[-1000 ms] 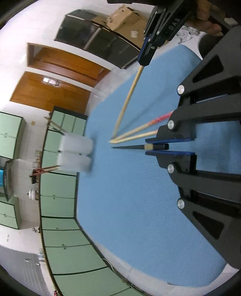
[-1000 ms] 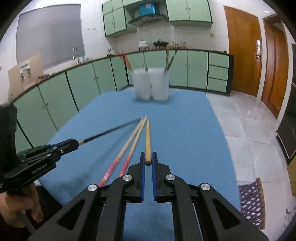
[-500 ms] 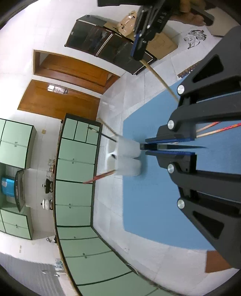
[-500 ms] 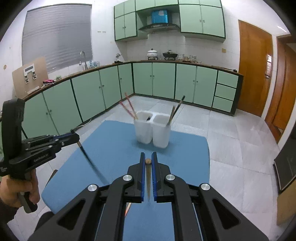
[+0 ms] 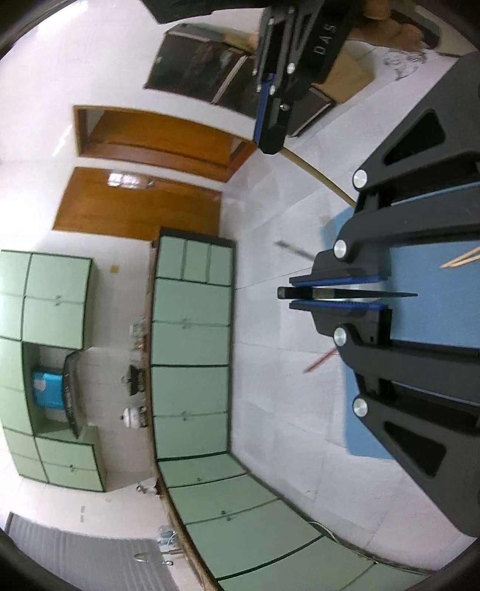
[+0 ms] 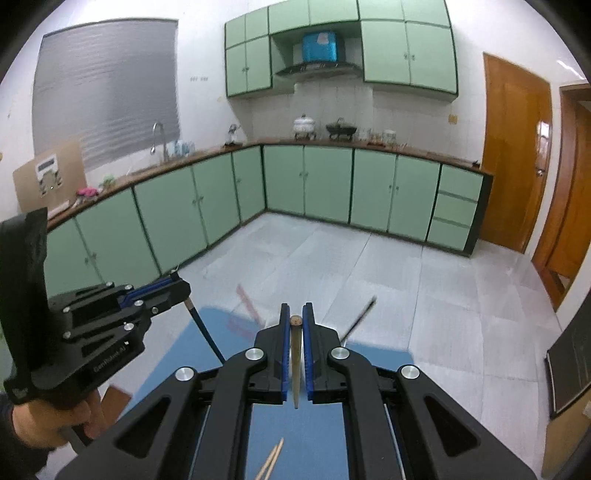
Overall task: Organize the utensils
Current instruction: 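Open both tools to drop the chopsticks into the holder, then withdraw both tools back toward the last two chopsticks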
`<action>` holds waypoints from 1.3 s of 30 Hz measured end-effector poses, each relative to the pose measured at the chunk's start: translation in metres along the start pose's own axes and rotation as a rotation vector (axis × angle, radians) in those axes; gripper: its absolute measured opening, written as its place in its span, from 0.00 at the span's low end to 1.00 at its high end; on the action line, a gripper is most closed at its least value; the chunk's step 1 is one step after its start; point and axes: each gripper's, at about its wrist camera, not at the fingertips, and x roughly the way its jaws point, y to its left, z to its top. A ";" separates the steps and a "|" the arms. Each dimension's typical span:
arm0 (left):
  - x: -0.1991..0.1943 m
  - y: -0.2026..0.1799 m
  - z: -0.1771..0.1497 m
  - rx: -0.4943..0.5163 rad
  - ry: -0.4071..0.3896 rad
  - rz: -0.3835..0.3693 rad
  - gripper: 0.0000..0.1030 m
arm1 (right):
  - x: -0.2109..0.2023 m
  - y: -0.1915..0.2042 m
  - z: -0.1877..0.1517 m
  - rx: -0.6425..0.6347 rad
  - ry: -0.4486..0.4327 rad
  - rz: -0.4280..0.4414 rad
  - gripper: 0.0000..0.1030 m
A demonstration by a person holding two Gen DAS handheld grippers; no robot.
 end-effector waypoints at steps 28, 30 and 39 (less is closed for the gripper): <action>0.041 0.030 -0.065 -0.016 0.011 0.036 0.64 | 0.043 -0.048 -0.090 0.055 -0.063 -0.057 0.25; 0.018 0.026 -0.091 0.000 0.018 0.042 0.70 | 0.012 -0.037 -0.140 0.050 -0.066 -0.041 0.27; -0.068 -0.004 -0.289 -0.034 0.186 0.079 0.84 | -0.033 0.043 -0.379 0.060 0.156 0.012 0.30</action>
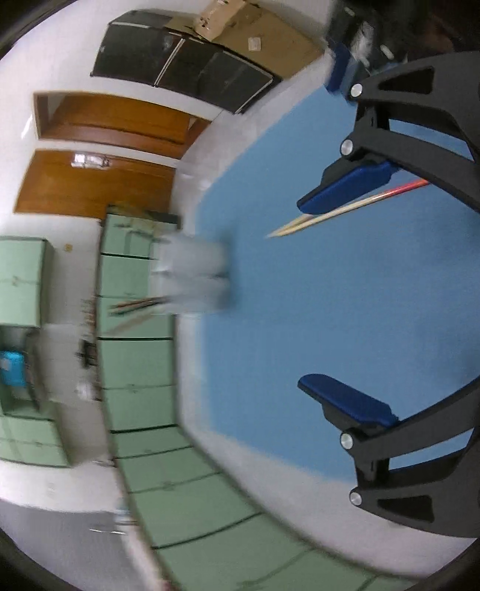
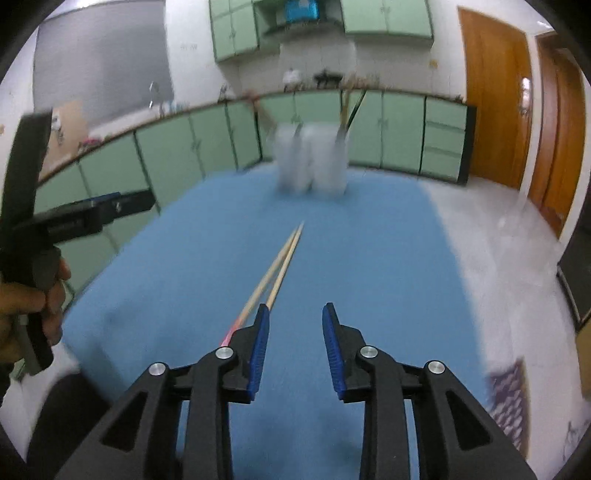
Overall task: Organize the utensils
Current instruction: 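Withdraw both tools back toward the last two chopsticks, then grasp a red-patterned chopstick with the right tool while the left grasps the other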
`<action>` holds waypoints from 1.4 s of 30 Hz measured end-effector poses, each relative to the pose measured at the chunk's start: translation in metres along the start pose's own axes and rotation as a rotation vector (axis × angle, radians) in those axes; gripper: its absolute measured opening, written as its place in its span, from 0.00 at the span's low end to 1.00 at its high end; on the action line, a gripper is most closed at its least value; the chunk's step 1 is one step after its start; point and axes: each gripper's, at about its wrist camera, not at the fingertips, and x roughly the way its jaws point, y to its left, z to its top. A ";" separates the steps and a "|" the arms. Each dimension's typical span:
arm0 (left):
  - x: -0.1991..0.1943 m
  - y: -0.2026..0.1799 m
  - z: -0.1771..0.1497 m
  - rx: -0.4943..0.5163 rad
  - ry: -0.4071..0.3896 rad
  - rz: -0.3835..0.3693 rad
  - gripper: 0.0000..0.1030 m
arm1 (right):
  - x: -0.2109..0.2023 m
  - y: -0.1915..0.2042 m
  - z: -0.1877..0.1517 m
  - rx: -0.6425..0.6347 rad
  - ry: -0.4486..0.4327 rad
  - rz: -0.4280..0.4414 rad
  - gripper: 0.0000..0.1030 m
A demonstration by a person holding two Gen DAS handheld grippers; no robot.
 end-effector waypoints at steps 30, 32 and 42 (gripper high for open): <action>0.033 -0.076 -0.104 0.035 0.072 0.014 0.54 | 0.016 -0.043 -0.046 0.089 -0.001 -0.048 0.23; 0.031 -0.071 -0.103 0.014 0.059 0.008 0.41 | 0.017 -0.040 -0.047 0.080 0.000 -0.050 0.26; 0.020 -0.060 -0.081 -0.054 0.052 -0.047 0.05 | 0.014 -0.033 -0.035 0.061 0.002 -0.052 0.05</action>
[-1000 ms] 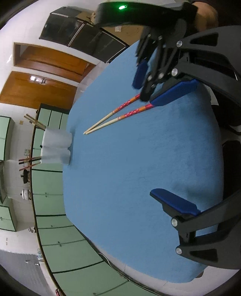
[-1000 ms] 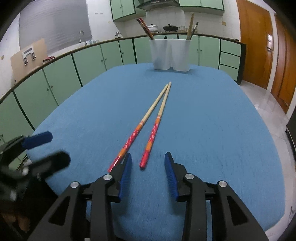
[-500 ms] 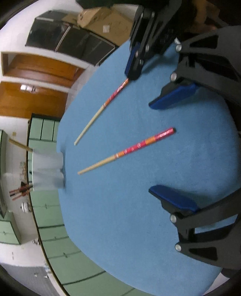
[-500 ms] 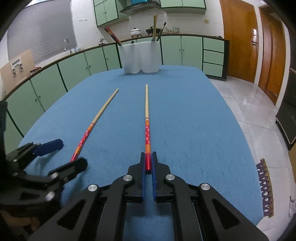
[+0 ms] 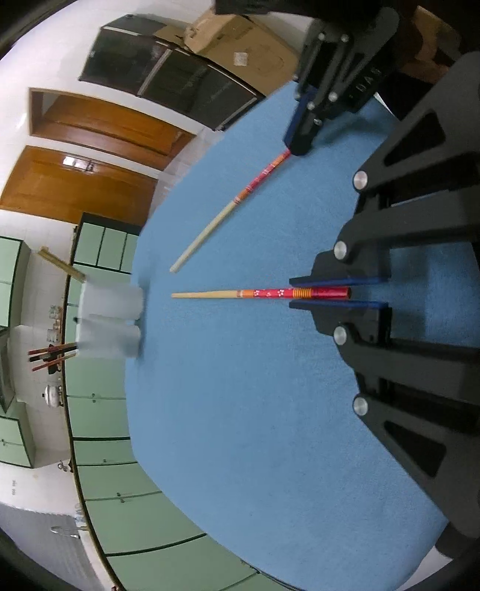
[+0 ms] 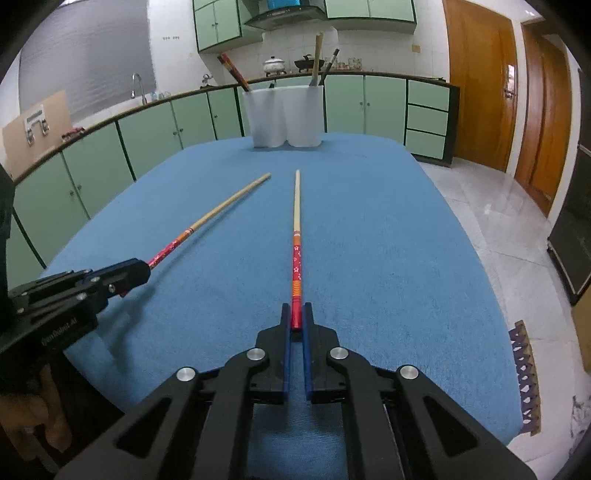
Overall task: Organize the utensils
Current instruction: 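Grasp a red-patterned chopstick with the right tool while the left grasps the other, then lift and carry both chopsticks to the white utensil holder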
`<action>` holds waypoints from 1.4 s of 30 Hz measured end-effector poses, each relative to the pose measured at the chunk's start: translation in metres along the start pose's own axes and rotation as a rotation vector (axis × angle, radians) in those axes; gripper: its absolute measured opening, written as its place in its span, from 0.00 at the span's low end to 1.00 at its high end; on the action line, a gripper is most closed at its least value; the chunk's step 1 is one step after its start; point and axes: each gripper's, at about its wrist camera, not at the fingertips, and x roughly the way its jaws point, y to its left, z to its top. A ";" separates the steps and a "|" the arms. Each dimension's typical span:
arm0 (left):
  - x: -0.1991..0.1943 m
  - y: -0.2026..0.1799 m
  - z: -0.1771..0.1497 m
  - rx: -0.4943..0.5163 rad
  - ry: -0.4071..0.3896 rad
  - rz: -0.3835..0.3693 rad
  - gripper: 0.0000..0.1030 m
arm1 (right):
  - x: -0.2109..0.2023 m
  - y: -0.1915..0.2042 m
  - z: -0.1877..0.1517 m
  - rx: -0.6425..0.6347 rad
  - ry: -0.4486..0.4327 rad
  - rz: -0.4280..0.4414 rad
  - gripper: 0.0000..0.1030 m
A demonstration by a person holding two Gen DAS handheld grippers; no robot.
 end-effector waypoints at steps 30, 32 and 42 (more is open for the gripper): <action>-0.054 0.025 0.342 0.050 -0.186 0.003 0.05 | -0.079 0.018 0.361 -0.100 -0.217 0.054 0.05; -0.043 0.025 0.356 0.051 -0.179 0.019 0.05 | -0.072 0.022 0.379 -0.095 -0.233 0.051 0.05; 0.033 0.042 0.368 0.053 -0.034 0.067 0.05 | 0.004 0.020 0.432 -0.103 -0.251 -0.050 0.05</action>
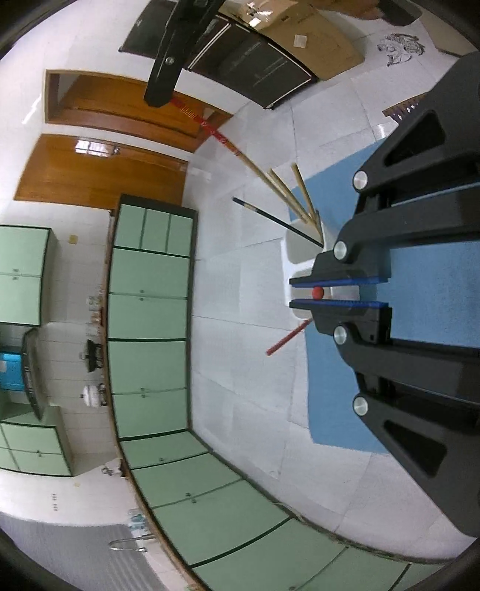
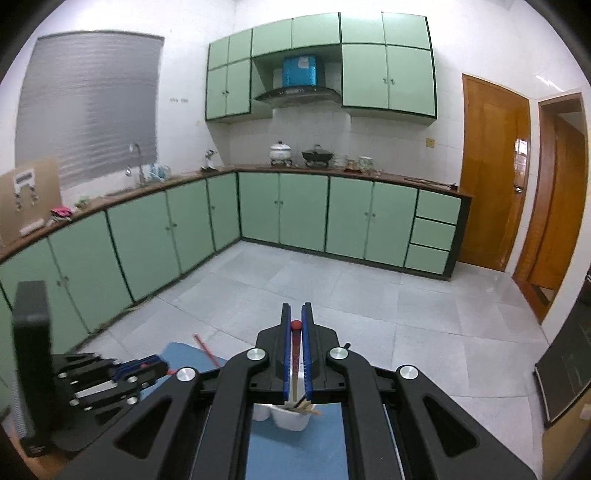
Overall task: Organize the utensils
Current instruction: 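Lift and carry both chopsticks to the white utensil holder, then open both tools to drop the chopsticks into the holder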
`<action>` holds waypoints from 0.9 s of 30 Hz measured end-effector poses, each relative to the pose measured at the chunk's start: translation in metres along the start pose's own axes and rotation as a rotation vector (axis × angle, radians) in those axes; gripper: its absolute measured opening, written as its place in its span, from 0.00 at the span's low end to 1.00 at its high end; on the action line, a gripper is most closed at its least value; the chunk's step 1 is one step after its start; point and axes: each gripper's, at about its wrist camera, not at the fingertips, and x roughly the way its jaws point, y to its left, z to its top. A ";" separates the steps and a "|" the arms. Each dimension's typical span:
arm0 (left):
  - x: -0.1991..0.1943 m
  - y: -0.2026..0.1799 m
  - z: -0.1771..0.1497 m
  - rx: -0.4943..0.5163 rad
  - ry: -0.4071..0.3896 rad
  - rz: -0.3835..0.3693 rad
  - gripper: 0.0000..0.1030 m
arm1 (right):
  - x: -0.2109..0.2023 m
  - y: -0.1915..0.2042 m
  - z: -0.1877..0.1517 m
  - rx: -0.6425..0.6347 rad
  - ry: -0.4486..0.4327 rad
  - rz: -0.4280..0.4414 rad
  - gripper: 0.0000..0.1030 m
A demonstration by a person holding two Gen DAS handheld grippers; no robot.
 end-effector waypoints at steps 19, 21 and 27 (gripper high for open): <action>0.002 0.025 -0.014 -0.050 -0.035 -0.001 0.80 | 0.025 -0.023 -0.052 0.073 0.054 -0.010 0.18; -0.013 0.025 -0.017 -0.049 -0.053 0.014 0.86 | 0.010 -0.025 -0.056 0.092 0.046 0.000 0.24; -0.067 0.022 -0.044 -0.021 -0.119 0.072 0.94 | -0.048 -0.024 -0.080 0.134 0.014 -0.007 0.60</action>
